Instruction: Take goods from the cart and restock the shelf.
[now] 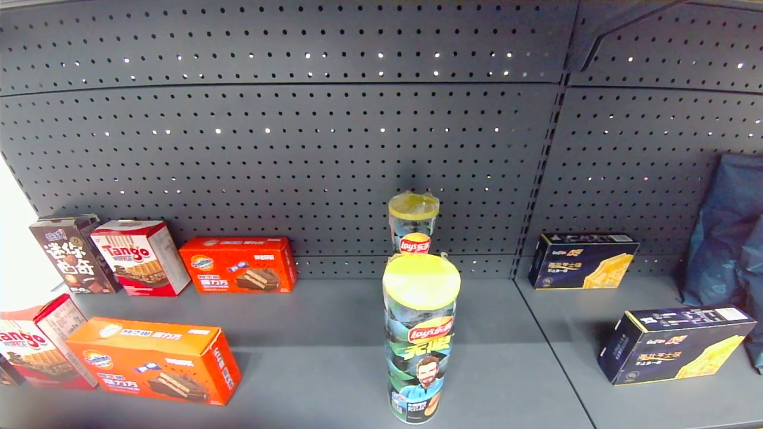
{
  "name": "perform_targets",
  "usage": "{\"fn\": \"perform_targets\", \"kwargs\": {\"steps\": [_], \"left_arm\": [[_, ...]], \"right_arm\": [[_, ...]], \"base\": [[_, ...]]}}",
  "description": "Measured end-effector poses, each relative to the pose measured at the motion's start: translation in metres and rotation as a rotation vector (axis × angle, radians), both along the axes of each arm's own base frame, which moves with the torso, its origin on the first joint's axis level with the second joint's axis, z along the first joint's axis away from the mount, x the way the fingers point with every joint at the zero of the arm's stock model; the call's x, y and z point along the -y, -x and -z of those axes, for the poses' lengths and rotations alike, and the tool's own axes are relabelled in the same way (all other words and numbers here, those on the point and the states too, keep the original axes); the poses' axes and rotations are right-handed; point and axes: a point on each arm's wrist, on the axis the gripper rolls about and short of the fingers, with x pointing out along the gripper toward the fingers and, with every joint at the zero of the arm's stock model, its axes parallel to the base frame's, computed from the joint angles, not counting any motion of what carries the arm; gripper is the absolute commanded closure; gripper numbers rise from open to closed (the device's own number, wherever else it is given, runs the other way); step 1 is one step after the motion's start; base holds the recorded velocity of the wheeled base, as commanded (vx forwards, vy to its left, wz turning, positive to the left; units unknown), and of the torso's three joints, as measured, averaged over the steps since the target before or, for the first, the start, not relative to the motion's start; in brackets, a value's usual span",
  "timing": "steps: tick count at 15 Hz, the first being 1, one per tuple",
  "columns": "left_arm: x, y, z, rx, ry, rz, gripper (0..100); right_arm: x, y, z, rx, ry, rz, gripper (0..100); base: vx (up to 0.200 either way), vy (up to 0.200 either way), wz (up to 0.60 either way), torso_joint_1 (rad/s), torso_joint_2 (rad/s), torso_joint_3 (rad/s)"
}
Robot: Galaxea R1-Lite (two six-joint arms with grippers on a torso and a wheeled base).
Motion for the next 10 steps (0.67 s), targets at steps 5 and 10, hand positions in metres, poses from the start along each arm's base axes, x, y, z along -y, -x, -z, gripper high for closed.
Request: {"fn": "perform_targets", "kwargs": {"steps": [5, 10], "left_arm": [[0.0000, 0.0001, -0.0001, 0.002, 0.008, -0.001, 0], [0.0000, 0.0001, 0.0000, 0.002, -0.001, 0.002, 0]], "right_arm": [[0.0000, 0.0000, 0.0000, 0.000, 0.000, 0.000, 0], [0.0000, 0.0000, 0.0000, 0.000, 0.001, -0.002, 0]], "base": [[0.000, 0.000, 0.00, 0.000, 0.00, 0.000], [0.000, 0.000, 0.00, 0.000, 0.00, 0.000]]}}
